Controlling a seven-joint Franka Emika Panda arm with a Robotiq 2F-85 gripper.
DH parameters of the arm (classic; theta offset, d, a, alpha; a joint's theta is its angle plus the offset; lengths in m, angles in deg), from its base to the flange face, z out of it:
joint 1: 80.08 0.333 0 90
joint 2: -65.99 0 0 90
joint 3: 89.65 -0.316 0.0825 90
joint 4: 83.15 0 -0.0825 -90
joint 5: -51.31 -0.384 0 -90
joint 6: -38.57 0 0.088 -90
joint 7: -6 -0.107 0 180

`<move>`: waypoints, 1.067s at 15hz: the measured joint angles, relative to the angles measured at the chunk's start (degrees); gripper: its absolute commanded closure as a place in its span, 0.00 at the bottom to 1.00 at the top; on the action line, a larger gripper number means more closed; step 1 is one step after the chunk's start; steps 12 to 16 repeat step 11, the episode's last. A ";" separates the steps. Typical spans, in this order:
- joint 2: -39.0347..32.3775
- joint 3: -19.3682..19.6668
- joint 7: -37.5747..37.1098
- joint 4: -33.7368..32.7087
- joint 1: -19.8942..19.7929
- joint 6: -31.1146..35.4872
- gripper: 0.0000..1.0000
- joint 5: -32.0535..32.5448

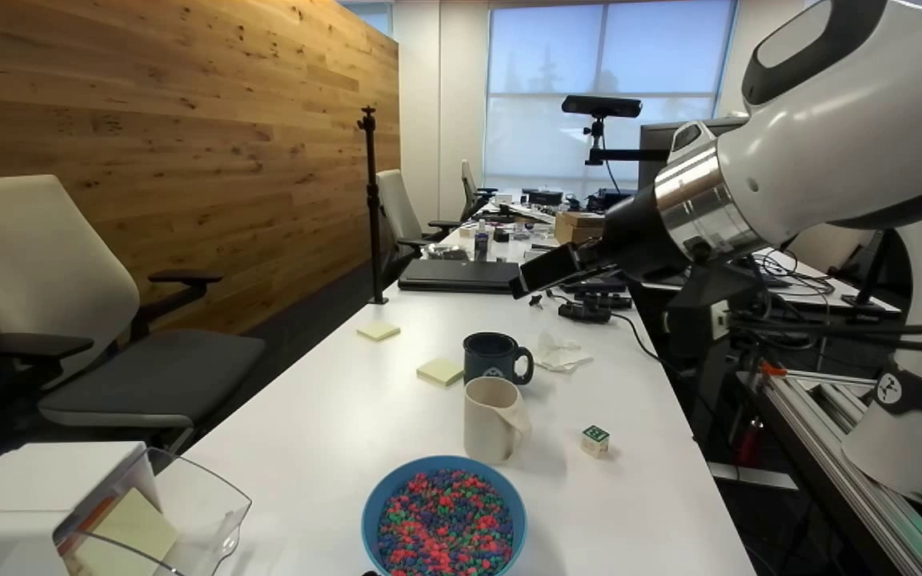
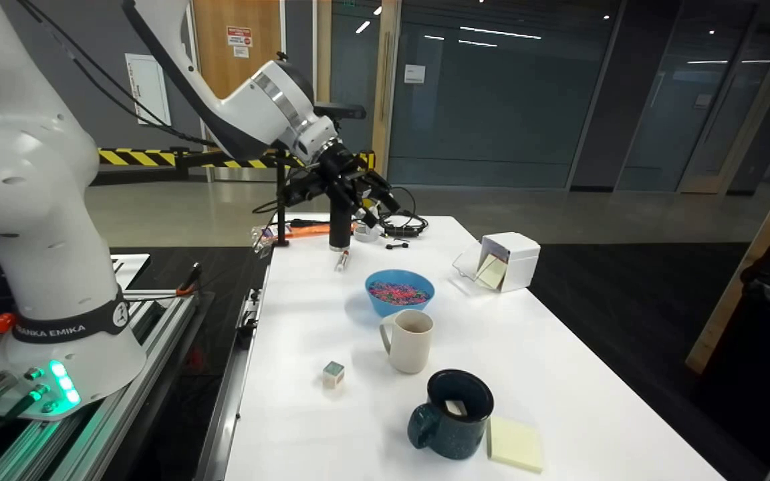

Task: Pour the contents from the white cup into the blue bowl

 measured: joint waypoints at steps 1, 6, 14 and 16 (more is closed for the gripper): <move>1.03 0.68 0.99 0.96 -0.01 3.30 0.00 0.20; 3.58 5.71 12.91 5.02 -0.17 14.63 0.00 -5.02; 3.81 6.77 21.29 6.58 -0.34 15.20 0.00 -12.01; 3.81 6.77 21.29 6.58 -0.34 15.20 0.00 -12.01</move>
